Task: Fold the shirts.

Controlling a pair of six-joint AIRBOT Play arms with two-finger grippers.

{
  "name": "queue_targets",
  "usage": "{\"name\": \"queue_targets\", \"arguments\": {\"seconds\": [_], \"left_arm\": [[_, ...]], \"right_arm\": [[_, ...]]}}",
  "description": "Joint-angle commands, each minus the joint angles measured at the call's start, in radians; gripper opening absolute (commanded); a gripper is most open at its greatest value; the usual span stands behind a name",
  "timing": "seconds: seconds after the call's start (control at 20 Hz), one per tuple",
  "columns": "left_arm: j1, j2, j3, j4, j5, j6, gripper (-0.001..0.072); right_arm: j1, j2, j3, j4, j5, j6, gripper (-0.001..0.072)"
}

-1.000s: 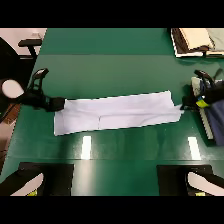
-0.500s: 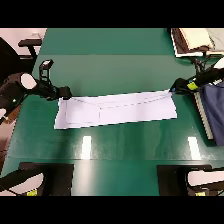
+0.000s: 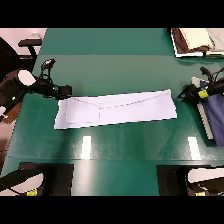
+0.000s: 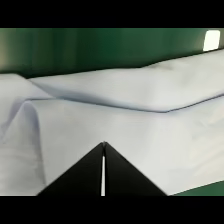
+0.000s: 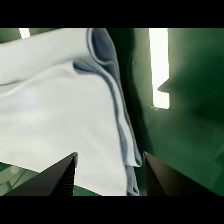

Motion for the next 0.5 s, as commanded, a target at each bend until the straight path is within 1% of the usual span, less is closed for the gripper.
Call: {"name": "queue_targets", "arguments": {"seconds": [0.0,0.2,0.25,0.3,0.35,0.4,0.45], "left_arm": [[-0.065,-0.014,0.000,-0.090,0.080,0.021,0.0025],[-0.219,-0.093,0.001,-0.095,0.196,0.013,0.0024],[-0.249,-0.119,0.001,-0.107,0.230,0.007,0.0024],[-0.278,-0.146,0.003,-0.128,0.257,0.008,0.0024],[-0.299,-0.177,0.016,-0.148,0.260,0.008,0.0024],[-0.318,-0.217,0.042,-0.161,0.248,0.008,0.0024],[-0.334,-0.254,0.073,-0.171,0.235,0.008,0.0024]], "right_arm": [[-0.007,-0.002,-0.119,0.012,-0.079,-0.022,0.0491],[0.069,-0.021,-0.152,0.023,-0.127,-0.024,0.0478],[0.087,-0.032,-0.152,0.055,-0.129,-0.025,0.0423],[0.102,-0.041,-0.152,0.089,-0.132,-0.027,0.0421],[0.117,-0.046,-0.152,0.125,-0.136,-0.044,0.0248],[0.129,-0.042,-0.151,0.150,-0.144,-0.071,0.0018],[0.136,-0.030,-0.144,0.161,-0.152,-0.074,0.0012]]}}
